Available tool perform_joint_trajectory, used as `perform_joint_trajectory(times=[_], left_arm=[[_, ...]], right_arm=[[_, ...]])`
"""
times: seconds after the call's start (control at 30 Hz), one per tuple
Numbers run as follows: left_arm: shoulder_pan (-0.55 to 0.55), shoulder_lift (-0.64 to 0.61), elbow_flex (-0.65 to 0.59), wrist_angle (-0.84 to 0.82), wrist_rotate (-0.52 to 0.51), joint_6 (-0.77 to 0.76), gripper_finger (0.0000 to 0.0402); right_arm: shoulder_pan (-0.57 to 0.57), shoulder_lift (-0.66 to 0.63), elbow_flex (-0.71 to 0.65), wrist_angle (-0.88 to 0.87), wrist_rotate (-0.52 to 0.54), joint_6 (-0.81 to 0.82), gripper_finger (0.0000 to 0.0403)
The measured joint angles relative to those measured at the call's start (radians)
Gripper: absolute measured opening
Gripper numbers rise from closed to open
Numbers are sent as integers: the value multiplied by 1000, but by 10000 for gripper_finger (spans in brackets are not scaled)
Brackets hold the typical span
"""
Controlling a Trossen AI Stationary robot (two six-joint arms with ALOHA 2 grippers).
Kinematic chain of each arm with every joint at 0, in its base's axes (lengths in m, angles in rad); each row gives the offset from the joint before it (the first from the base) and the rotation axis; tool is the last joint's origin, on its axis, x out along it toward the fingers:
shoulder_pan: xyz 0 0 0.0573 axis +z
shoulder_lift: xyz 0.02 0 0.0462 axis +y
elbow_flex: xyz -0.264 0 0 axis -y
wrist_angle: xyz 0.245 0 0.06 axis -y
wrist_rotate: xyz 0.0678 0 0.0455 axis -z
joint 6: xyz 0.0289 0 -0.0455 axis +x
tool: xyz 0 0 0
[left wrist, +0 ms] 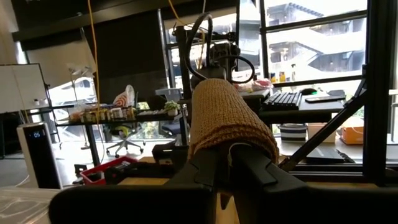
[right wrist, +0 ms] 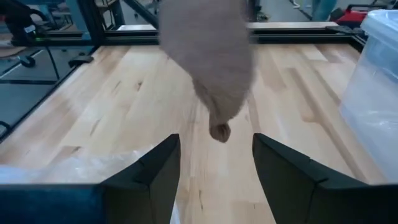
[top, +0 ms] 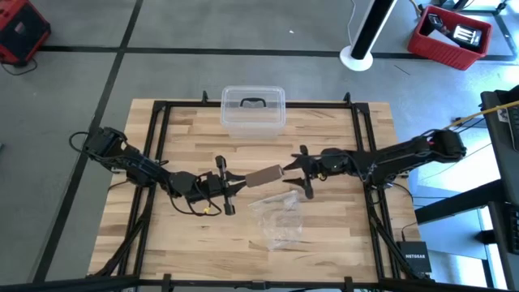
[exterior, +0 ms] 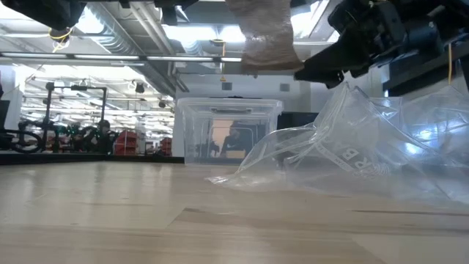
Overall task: Roll bandage
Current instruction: Roll the brown bandage
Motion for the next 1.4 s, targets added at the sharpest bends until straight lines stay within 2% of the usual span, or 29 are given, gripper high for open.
perform_joint_trajectory(times=[0.23, 0.37, 0.53, 0.87, 1.07, 1.27, 1.4], left_arm=[[0, 0, 0, 0, 0, -8, 19], [0, 0, 0, -3, 0, -11, 19], [0, 0, 0, -3, 0, -12, 19], [0, 0, 0, -3, 0, -23, 19], [0, 0, 0, -1, 0, -23, 19], [0, 0, 0, 20, 0, -20, 19], [-4, 0, 0, 87, 0, 60, 19]], right_arm=[[0, 48, 0, 101, -5, 0, 204], [0, 51, 0, 159, -45, 0, 204], [0, 55, 0, 168, -52, 0, 196], [1, 98, 0, 203, -102, -19, 108], [1, 98, 0, 202, -96, -57, 17], [1, 98, 0, 199, -81, -67, 16], [1, 98, 0, 200, -113, -20, 7]])
